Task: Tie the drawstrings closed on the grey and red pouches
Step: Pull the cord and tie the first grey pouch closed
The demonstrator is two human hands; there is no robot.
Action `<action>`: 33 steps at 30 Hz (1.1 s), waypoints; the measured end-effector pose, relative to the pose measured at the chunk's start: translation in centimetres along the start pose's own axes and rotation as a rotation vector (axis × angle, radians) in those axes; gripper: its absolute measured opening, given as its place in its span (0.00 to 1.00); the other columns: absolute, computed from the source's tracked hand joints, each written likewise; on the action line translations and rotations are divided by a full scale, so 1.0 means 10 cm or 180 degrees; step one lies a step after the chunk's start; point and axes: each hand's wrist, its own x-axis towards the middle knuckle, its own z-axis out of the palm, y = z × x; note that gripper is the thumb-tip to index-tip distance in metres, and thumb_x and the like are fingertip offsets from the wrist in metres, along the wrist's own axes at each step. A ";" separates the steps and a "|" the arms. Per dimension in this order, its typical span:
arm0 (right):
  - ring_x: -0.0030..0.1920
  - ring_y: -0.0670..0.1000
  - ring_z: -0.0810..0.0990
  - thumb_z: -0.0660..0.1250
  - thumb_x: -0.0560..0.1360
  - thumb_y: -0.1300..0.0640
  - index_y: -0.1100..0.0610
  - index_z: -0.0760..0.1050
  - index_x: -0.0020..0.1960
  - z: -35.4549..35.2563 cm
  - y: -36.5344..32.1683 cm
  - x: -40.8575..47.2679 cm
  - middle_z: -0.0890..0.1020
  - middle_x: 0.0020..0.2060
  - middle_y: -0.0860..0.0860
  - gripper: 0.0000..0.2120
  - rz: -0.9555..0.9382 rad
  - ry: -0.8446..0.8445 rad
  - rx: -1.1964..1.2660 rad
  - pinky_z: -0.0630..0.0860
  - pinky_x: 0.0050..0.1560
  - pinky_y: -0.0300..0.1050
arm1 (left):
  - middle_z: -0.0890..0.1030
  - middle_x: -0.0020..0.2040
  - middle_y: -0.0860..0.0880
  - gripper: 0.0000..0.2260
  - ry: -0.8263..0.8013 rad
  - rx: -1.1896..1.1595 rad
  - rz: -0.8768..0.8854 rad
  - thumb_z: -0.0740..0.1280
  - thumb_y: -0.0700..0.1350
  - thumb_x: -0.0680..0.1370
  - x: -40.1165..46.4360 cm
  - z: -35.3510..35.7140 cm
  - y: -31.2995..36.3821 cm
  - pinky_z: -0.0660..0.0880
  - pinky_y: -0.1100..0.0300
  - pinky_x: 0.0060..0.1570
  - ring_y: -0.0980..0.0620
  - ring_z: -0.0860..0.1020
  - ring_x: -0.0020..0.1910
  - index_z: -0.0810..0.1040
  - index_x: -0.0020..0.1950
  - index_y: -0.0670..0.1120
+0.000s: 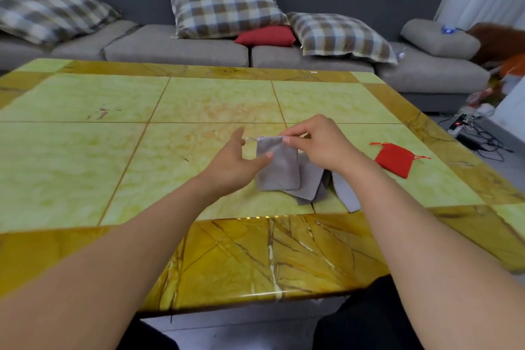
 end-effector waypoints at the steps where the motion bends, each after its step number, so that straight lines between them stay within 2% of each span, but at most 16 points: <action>1: 0.43 0.39 0.81 0.69 0.78 0.59 0.57 0.85 0.56 0.01 -0.06 -0.01 0.86 0.48 0.51 0.09 -0.0083 0.0018 0.0338 0.75 0.43 0.31 | 0.69 0.72 0.52 0.38 0.0081 -0.0292 -0.0013 0.69 0.60 0.76 0.01 -0.02 0.04 0.75 0.48 0.62 0.49 0.74 0.66 0.54 0.80 0.53; 3: 0.35 0.38 0.79 0.68 0.78 0.63 0.61 0.83 0.57 0.02 -0.17 -0.03 0.85 0.42 0.52 0.10 -0.0138 0.0029 0.1128 0.73 0.37 0.32 | 0.79 0.63 0.50 0.27 0.0290 -0.1125 -0.0062 0.69 0.57 0.77 0.03 -0.07 0.12 0.79 0.53 0.53 0.51 0.80 0.58 0.68 0.73 0.47; 5: 0.33 0.42 0.78 0.68 0.78 0.63 0.61 0.81 0.59 0.04 -0.23 -0.04 0.83 0.38 0.53 0.11 -0.0065 -0.0066 0.1637 0.73 0.36 0.36 | 0.85 0.55 0.47 0.17 0.0377 -0.1810 -0.0156 0.68 0.53 0.79 0.03 -0.14 0.16 0.80 0.57 0.46 0.51 0.84 0.50 0.78 0.62 0.44; 8: 0.34 0.47 0.78 0.71 0.76 0.63 0.60 0.80 0.60 0.07 -0.22 -0.03 0.83 0.38 0.55 0.13 0.0120 -0.0159 0.1833 0.75 0.39 0.40 | 0.85 0.50 0.45 0.14 0.0305 -0.1814 -0.0097 0.66 0.50 0.81 0.01 -0.24 0.07 0.79 0.59 0.43 0.50 0.82 0.44 0.82 0.57 0.40; 11: 0.34 0.47 0.78 0.74 0.73 0.62 0.62 0.82 0.53 0.04 -0.18 -0.01 0.84 0.36 0.55 0.09 0.0466 -0.0155 0.1667 0.77 0.38 0.40 | 0.83 0.45 0.44 0.09 0.0522 -0.1863 -0.0111 0.67 0.45 0.80 0.02 -0.38 -0.04 0.79 0.61 0.42 0.50 0.78 0.41 0.84 0.52 0.41; 15: 0.35 0.47 0.78 0.75 0.73 0.60 0.60 0.84 0.46 0.04 -0.16 -0.01 0.83 0.34 0.52 0.04 0.0736 -0.0355 0.1368 0.76 0.36 0.38 | 0.79 0.37 0.50 0.05 0.0690 -0.2265 -0.0427 0.71 0.44 0.78 0.05 -0.48 -0.06 0.77 0.66 0.36 0.56 0.77 0.34 0.82 0.44 0.44; 20: 0.34 0.48 0.74 0.73 0.75 0.57 0.61 0.84 0.39 0.13 -0.22 -0.01 0.77 0.28 0.51 0.08 0.0584 -0.0319 0.0829 0.72 0.38 0.43 | 0.80 0.37 0.53 0.05 0.0800 -0.2754 -0.0644 0.70 0.47 0.78 0.03 -0.53 -0.02 0.76 0.66 0.38 0.57 0.78 0.35 0.80 0.45 0.47; 23: 0.34 0.49 0.73 0.70 0.77 0.55 0.62 0.83 0.44 0.14 -0.29 -0.03 0.76 0.32 0.52 0.10 0.0925 -0.0107 0.1864 0.71 0.39 0.43 | 0.82 0.40 0.52 0.05 0.0839 -0.3279 -0.0761 0.68 0.47 0.80 0.01 -0.60 0.05 0.75 0.66 0.37 0.56 0.79 0.37 0.81 0.47 0.47; 27: 0.33 0.47 0.76 0.68 0.78 0.52 0.57 0.78 0.42 0.19 -0.45 0.03 0.77 0.33 0.49 0.10 0.1252 -0.0084 0.3392 0.73 0.36 0.40 | 0.82 0.44 0.50 0.06 0.0862 -0.4030 -0.0898 0.65 0.47 0.81 0.03 -0.63 0.09 0.74 0.64 0.35 0.54 0.79 0.38 0.81 0.49 0.47; 31: 0.33 0.48 0.75 0.67 0.79 0.53 0.56 0.74 0.38 0.28 -0.53 0.07 0.77 0.32 0.50 0.13 0.1506 0.0041 0.4144 0.74 0.33 0.38 | 0.83 0.49 0.51 0.09 0.0808 -0.4553 -0.0909 0.63 0.47 0.82 0.03 -0.64 0.11 0.74 0.63 0.38 0.53 0.79 0.39 0.81 0.51 0.46; 33: 0.34 0.48 0.76 0.68 0.78 0.54 0.56 0.72 0.36 0.31 -0.54 0.09 0.77 0.33 0.51 0.14 0.1665 0.0206 0.4371 0.73 0.34 0.39 | 0.84 0.52 0.52 0.10 0.0871 -0.4660 -0.0894 0.61 0.48 0.83 0.02 -0.65 0.11 0.71 0.65 0.36 0.55 0.77 0.37 0.81 0.54 0.47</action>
